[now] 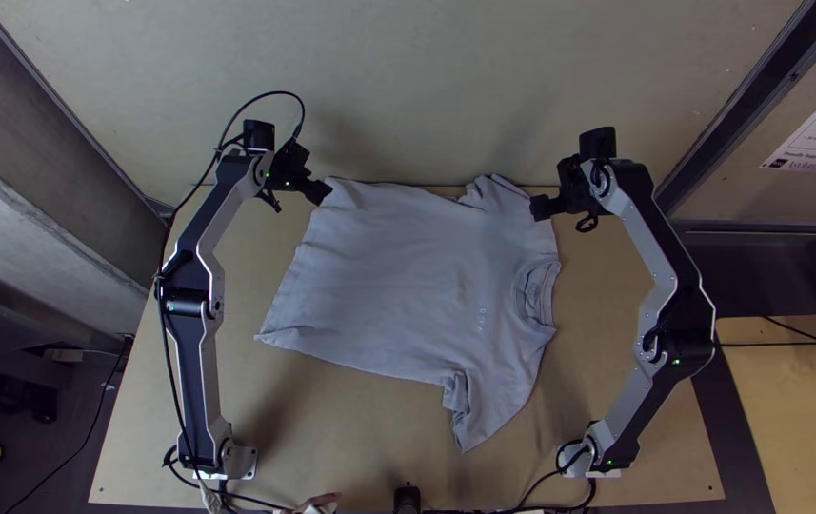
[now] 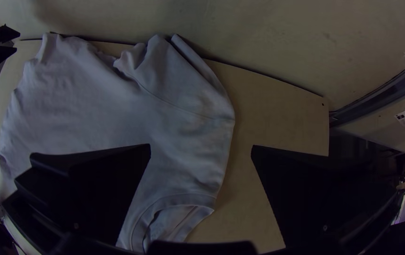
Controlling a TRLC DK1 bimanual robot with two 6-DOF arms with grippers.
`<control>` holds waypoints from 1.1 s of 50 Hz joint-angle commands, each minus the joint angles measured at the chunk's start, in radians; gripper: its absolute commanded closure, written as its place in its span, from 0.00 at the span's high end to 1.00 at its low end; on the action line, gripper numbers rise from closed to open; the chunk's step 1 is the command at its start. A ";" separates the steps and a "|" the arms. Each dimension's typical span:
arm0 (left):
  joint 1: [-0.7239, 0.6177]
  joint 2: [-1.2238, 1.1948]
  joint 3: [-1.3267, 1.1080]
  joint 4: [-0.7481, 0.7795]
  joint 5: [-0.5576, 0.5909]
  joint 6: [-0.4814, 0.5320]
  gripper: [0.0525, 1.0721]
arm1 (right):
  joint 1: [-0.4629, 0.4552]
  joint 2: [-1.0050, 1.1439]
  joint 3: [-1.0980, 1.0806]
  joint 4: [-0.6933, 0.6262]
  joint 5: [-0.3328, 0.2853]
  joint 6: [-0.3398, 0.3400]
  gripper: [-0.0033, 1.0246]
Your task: Fold the t-shirt
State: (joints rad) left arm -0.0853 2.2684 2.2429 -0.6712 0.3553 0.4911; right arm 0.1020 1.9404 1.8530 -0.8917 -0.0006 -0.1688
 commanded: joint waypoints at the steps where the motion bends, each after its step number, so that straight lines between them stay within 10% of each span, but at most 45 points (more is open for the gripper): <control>1: -0.005 0.028 0.032 0.041 -0.007 0.004 0.96 | -0.007 0.043 0.038 0.000 -0.009 -0.012 0.95; 55: -0.025 0.235 0.072 0.348 -0.105 -0.065 0.96 | -0.004 0.397 0.270 0.103 -0.032 -0.021 0.95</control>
State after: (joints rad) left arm -0.1223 2.4756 2.2803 -0.3473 0.2565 0.4381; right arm 0.1013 2.2932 2.1029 -0.7979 -0.0200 -0.1734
